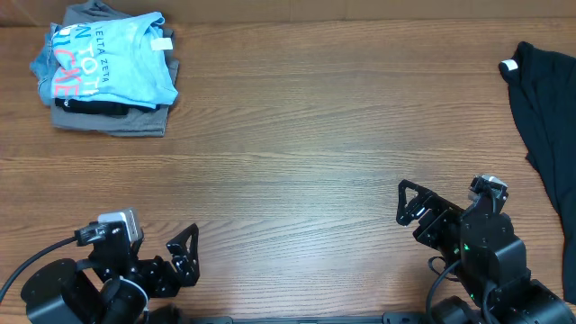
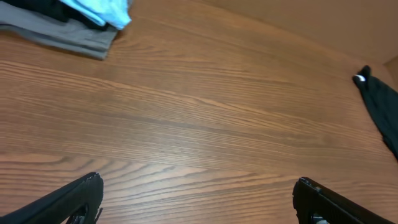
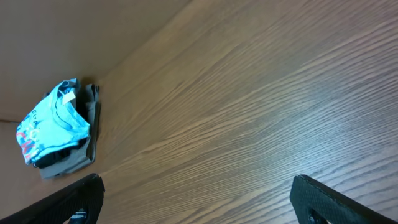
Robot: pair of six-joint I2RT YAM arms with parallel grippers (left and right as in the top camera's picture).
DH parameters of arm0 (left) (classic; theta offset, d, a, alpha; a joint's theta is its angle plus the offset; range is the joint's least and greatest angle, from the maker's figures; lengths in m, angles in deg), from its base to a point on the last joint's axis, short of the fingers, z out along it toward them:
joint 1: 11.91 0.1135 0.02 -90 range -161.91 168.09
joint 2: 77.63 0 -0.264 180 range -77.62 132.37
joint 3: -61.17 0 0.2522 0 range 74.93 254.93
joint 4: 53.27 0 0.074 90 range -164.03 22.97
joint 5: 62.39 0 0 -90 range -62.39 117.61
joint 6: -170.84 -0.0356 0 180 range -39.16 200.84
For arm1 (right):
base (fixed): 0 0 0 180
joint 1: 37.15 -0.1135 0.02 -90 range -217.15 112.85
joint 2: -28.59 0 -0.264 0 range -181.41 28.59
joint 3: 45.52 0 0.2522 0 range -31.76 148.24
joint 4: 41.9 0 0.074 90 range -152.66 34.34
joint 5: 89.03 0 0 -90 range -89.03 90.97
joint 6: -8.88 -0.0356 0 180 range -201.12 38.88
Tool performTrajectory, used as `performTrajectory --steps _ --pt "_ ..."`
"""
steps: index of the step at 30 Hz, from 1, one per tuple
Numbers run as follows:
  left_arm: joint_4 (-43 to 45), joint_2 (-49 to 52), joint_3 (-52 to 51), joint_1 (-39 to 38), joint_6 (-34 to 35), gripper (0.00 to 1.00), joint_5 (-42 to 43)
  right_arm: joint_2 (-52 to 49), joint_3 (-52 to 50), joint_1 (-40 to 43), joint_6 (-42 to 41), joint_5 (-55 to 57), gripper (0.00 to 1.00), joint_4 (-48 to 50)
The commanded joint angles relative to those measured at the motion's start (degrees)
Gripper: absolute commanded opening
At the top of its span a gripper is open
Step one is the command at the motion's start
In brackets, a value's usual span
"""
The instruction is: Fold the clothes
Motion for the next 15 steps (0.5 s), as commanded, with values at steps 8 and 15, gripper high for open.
performTrajectory --steps 8,15 --pt "0.1 -0.5 -0.3 -0.1 0.3 1.0 -2.3 0.0 -0.3 0.1 -0.2 0.8 1.0 0.2" --pt "0.1 -0.5 -0.3 -0.1 0.3 1.0 -2.3 1.8 -0.7 4.4 1.3 8.5 1.0 -3.1"
